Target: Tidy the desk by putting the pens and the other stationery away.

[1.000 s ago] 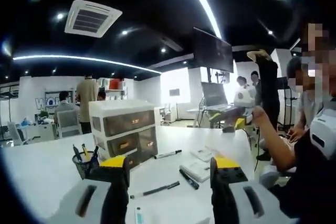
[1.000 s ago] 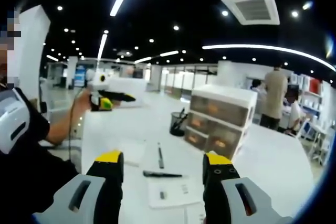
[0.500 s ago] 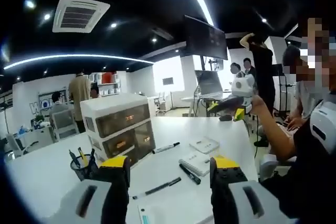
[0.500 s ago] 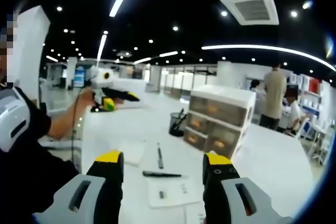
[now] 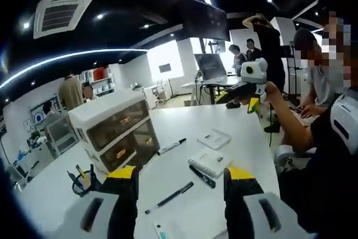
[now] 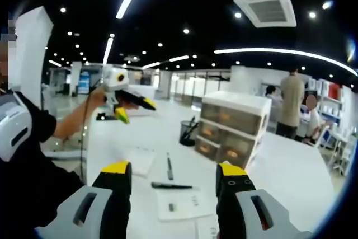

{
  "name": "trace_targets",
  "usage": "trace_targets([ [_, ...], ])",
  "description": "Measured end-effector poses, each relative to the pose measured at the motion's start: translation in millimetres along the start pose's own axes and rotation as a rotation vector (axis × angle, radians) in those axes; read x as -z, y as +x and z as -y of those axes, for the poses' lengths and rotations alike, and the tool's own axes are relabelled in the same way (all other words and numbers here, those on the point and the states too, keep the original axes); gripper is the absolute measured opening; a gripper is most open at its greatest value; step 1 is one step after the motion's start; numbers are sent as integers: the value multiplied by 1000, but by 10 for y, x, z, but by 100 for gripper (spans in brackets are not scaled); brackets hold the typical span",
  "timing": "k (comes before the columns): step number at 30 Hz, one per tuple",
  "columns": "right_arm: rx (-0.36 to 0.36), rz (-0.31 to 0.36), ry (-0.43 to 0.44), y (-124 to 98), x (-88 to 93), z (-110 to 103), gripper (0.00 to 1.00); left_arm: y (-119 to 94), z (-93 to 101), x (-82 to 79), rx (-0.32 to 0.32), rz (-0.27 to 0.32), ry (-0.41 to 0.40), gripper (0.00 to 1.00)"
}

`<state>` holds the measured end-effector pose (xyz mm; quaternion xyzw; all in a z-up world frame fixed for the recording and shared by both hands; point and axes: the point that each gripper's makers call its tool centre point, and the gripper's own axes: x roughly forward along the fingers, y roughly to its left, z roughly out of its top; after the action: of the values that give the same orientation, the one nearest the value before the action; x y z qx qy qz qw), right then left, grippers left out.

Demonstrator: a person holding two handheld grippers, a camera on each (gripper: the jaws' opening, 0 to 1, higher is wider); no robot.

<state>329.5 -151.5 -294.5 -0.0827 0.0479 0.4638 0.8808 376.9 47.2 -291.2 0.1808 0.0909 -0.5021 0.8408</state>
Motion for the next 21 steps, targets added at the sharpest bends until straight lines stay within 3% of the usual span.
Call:
trace_targets([
  [5, 0, 1, -1, -8, -2, 0, 58, 96, -13, 35, 23, -66, 34, 61],
  [10, 1, 2, -1, -14, -1, 1, 58, 213, -82, 139, 46, -183, 97, 60],
  [12, 1, 2, 0, -15, -2, 0, 58, 276, -99, 148, 49, -201, 100, 60],
  [21, 3, 5, 1, -32, 2, 10, 58, 482, -117, 304, 137, -359, 205, 56],
])
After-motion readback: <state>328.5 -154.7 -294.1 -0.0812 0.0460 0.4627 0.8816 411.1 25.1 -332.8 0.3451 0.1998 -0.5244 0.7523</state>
